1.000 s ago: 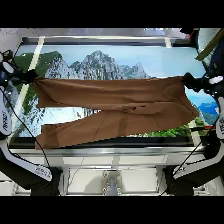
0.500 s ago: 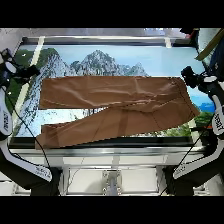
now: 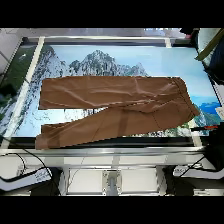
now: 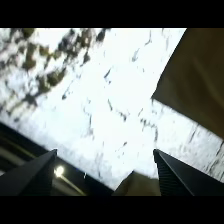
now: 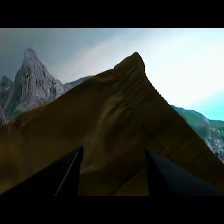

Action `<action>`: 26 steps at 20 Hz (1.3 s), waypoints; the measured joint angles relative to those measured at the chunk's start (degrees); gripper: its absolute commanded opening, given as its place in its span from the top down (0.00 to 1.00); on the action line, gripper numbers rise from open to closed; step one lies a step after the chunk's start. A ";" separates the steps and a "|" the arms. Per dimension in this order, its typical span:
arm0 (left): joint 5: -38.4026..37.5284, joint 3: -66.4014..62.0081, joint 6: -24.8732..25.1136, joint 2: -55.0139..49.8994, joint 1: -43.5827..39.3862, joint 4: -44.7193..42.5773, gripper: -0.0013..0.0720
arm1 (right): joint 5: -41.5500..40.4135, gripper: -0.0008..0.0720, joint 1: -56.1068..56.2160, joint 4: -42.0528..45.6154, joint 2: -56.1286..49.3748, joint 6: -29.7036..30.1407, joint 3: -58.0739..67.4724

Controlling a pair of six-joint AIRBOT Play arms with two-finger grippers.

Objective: Fold the clothes and pants, and hang the long-sleeved shirts on hangers.

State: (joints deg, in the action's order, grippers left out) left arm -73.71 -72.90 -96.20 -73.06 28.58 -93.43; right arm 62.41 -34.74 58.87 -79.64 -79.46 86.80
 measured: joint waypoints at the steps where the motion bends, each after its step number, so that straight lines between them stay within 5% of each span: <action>1: -0.02 5.01 1.18 1.77 1.51 1.42 0.03 | 2.40 0.37 -0.24 -0.04 1.53 0.02 0.00; 6: 5.18 20.39 11.67 3.82 8.11 14.21 0.03 | 8.22 0.37 1.09 -3.32 6.80 -0.07 0.02; 14: 6.67 24.85 32.06 -4.94 11.21 31.10 0.03 | 10.05 0.37 8.00 -4.81 9.05 -1.62 0.02; 22: 5.70 25.18 39.50 -6.97 11.45 34.58 0.15 | 10.43 0.37 9.29 -4.68 9.22 -2.40 0.02; 24: 5.31 25.22 40.11 -7.10 11.28 34.75 0.54 | 10.45 0.37 9.35 -4.66 9.22 -2.43 0.02; 26: 4.55 25.22 40.52 -7.10 11.06 35.17 0.79 | 10.43 0.37 9.40 -4.55 9.22 -2.45 0.02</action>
State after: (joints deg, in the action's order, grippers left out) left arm -69.17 -47.68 -55.68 -80.16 39.64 -58.26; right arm 72.84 -25.34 54.33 -70.41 -81.91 86.83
